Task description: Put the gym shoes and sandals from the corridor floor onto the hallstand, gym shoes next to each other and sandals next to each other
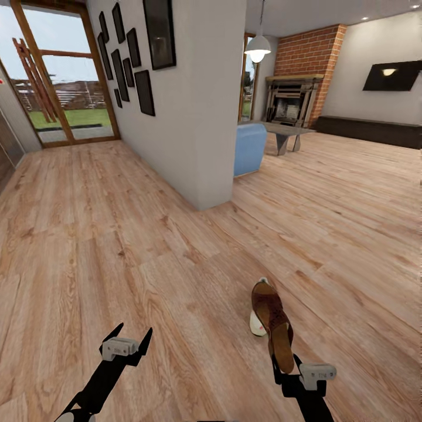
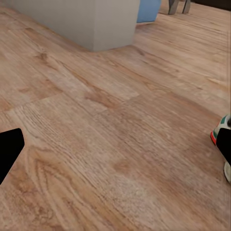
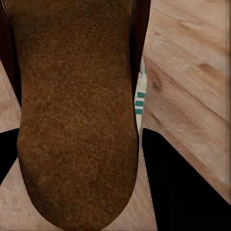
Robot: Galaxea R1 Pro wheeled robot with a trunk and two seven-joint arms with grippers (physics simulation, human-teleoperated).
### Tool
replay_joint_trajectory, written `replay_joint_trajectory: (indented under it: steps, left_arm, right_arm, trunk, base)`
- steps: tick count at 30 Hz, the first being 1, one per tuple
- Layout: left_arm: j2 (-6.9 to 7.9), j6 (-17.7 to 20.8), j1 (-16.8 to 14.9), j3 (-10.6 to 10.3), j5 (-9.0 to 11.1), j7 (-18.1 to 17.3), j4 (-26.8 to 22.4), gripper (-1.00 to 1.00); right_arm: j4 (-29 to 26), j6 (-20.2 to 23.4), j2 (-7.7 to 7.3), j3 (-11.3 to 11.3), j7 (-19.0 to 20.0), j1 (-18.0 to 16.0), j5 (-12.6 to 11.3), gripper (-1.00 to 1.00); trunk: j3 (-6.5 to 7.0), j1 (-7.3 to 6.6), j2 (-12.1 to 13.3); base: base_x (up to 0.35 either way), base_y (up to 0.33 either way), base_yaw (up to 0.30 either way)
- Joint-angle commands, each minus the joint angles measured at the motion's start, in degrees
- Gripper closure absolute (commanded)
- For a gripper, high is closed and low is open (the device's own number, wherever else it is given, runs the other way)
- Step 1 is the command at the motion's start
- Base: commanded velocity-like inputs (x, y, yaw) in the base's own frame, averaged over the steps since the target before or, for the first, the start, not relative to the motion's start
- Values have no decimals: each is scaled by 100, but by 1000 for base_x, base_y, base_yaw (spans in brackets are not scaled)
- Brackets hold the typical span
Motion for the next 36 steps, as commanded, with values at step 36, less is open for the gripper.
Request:
replay_joint_trajectory:
  steps: [36]
  left_arm:
    - [0, 0, -2, -6, -5, 79, 47, -100]
  right_arm:
    - [26, -3, 0, 25, -1, -2, 23, 100]
  trunk:
    - [293, 0, 0]
  base:
    - [0, 0, -169]
